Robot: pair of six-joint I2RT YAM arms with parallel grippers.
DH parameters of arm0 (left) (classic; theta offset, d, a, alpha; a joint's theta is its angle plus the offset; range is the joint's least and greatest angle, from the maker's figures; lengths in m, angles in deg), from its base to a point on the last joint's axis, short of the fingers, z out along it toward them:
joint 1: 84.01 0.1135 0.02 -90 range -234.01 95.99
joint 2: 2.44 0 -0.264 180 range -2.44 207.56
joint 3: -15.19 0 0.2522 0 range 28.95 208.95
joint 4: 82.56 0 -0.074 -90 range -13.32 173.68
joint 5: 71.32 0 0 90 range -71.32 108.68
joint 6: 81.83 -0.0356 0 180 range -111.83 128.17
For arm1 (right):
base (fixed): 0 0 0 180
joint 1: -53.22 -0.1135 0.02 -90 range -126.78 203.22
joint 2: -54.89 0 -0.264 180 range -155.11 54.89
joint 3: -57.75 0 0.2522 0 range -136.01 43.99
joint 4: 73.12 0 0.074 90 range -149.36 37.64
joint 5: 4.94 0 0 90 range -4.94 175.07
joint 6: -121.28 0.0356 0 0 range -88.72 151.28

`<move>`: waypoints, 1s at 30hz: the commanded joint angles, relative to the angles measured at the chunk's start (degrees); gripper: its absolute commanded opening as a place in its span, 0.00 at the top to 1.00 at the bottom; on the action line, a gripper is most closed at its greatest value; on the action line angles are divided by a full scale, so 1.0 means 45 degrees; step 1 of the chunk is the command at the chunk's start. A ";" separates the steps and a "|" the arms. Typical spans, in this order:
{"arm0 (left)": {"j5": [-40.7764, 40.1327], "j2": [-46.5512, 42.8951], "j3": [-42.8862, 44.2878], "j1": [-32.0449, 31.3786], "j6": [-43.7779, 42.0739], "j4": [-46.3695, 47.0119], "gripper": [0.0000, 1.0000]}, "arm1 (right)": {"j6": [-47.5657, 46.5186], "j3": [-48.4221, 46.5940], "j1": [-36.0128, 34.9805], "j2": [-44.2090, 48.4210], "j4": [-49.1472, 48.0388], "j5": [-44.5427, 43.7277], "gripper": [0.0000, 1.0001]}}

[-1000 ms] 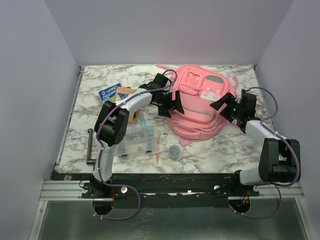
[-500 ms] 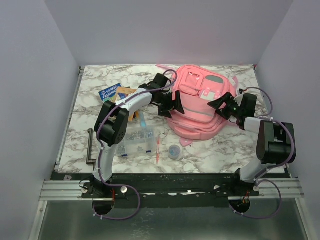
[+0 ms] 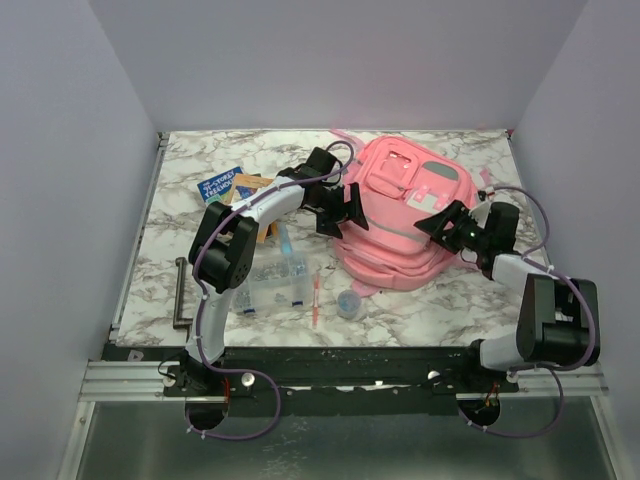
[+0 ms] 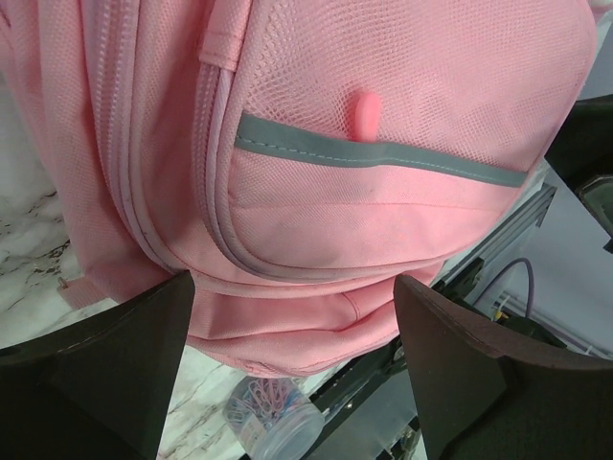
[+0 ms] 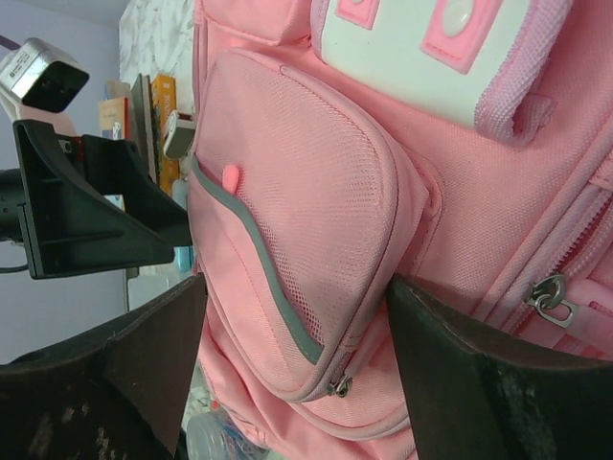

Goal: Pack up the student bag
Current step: Adjust the student bag at the center of the board.

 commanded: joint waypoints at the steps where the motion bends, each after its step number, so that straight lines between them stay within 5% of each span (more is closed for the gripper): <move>1: 0.0266 -0.0046 0.0100 -0.0112 0.0011 0.0061 0.13 | -0.0835 0.0202 -0.0134 0.0798 0.2388 0.0134 0.22; 14: 0.0406 0.0096 0.0214 -0.0112 0.0089 0.0085 0.13 | -0.1651 0.0339 -0.0324 0.2616 0.5946 -0.0383 0.19; 30: 0.0529 0.0014 0.0212 -0.0129 0.0128 0.0154 0.13 | -0.2393 -0.0261 -0.2605 0.3335 0.7883 -0.3188 0.39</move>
